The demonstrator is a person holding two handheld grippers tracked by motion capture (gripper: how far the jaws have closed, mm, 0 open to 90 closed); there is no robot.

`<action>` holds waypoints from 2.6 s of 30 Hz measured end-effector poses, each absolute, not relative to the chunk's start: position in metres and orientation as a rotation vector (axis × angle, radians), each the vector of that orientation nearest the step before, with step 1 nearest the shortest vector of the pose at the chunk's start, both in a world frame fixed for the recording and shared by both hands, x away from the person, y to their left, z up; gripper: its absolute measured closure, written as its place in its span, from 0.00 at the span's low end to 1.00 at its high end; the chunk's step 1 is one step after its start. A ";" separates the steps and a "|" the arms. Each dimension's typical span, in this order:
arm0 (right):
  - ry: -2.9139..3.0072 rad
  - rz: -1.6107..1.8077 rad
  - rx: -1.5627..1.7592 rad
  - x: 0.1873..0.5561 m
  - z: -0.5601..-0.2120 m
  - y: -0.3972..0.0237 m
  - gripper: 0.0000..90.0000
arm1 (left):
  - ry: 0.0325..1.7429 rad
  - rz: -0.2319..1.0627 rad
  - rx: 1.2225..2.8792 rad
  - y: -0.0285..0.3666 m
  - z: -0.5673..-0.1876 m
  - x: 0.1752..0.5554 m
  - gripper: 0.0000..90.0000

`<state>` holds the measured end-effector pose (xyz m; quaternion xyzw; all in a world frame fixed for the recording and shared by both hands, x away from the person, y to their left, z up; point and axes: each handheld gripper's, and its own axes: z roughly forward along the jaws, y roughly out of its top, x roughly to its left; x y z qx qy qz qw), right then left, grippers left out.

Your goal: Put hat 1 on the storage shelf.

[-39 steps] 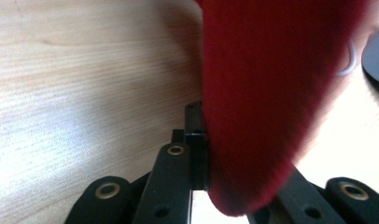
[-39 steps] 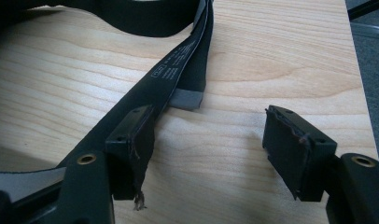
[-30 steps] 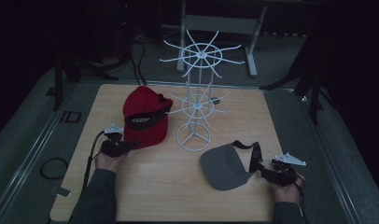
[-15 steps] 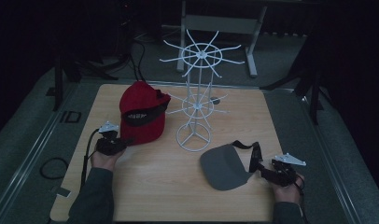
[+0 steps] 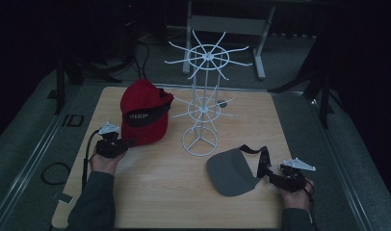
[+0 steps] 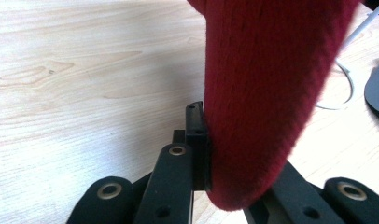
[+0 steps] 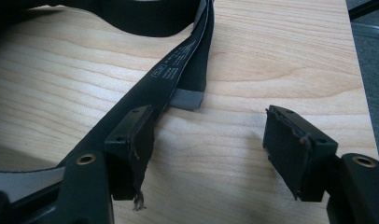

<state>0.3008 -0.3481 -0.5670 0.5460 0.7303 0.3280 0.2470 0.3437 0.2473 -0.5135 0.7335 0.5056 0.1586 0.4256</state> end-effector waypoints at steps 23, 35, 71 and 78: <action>1.993 0.895 1.488 0.301 -0.567 -0.348 0.37 | 1.257 0.470 1.799 0.246 -0.485 0.338 0.95; 1.993 0.895 1.488 0.301 -0.567 -0.348 0.37 | 1.252 0.503 1.787 0.247 -0.473 0.337 0.95; 1.995 0.895 1.486 0.301 -0.567 -0.348 0.37 | 1.238 0.569 1.743 0.249 -0.447 0.330 0.95; 1.995 0.895 1.486 0.301 -0.567 -0.348 0.37 | 1.228 0.570 1.736 0.248 -0.443 0.330 0.95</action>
